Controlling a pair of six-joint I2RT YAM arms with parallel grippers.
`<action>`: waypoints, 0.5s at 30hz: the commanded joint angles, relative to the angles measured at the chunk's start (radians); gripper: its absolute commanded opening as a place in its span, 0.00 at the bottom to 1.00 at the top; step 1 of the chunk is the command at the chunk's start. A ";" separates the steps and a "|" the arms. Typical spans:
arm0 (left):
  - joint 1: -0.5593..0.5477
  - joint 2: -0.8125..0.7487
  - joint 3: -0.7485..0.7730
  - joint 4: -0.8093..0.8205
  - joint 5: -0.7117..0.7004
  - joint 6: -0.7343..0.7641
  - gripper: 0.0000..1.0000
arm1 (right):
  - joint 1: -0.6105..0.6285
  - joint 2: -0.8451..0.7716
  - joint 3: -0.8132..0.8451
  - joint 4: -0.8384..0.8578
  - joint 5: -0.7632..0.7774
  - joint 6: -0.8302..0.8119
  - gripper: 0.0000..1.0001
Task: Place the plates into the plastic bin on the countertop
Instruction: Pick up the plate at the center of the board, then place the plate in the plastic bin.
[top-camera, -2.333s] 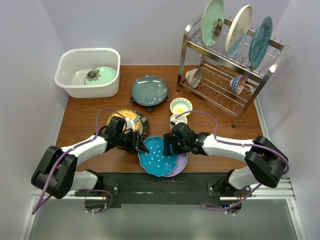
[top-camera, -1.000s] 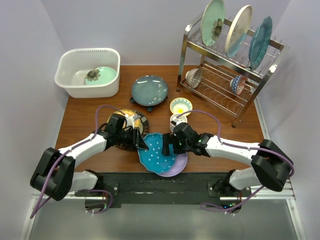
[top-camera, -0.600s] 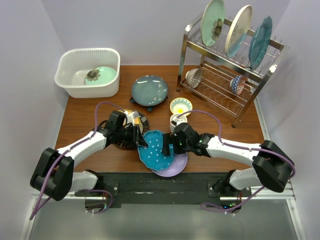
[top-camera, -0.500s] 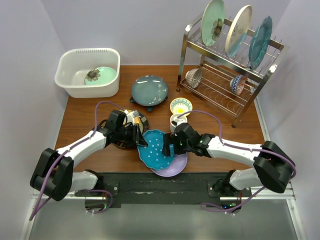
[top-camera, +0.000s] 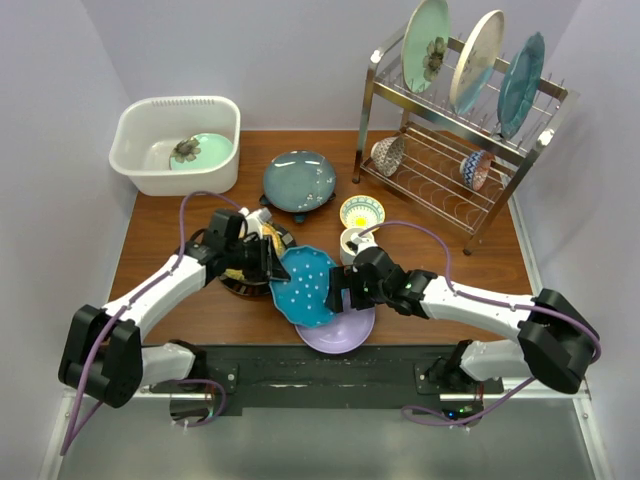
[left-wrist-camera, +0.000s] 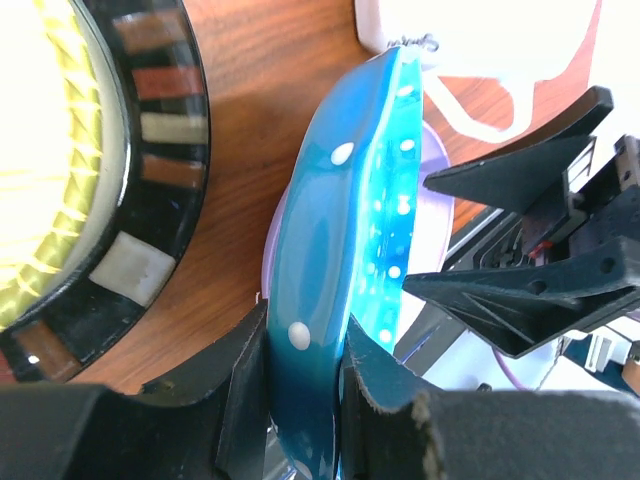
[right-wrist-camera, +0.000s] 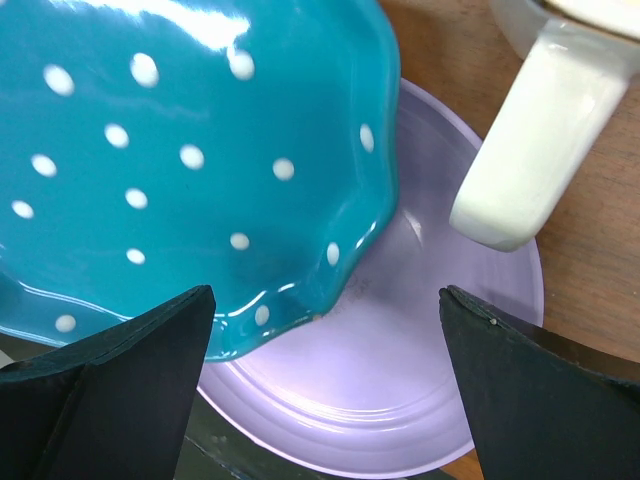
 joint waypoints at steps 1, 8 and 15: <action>0.029 -0.056 0.090 0.026 0.088 0.011 0.00 | 0.002 -0.034 -0.007 0.030 0.003 -0.006 0.99; 0.076 -0.070 0.139 -0.022 0.094 0.045 0.00 | 0.002 -0.056 -0.014 0.031 0.004 -0.006 0.99; 0.135 -0.078 0.199 -0.069 0.135 0.077 0.00 | 0.002 -0.051 -0.010 0.028 -0.002 -0.006 0.99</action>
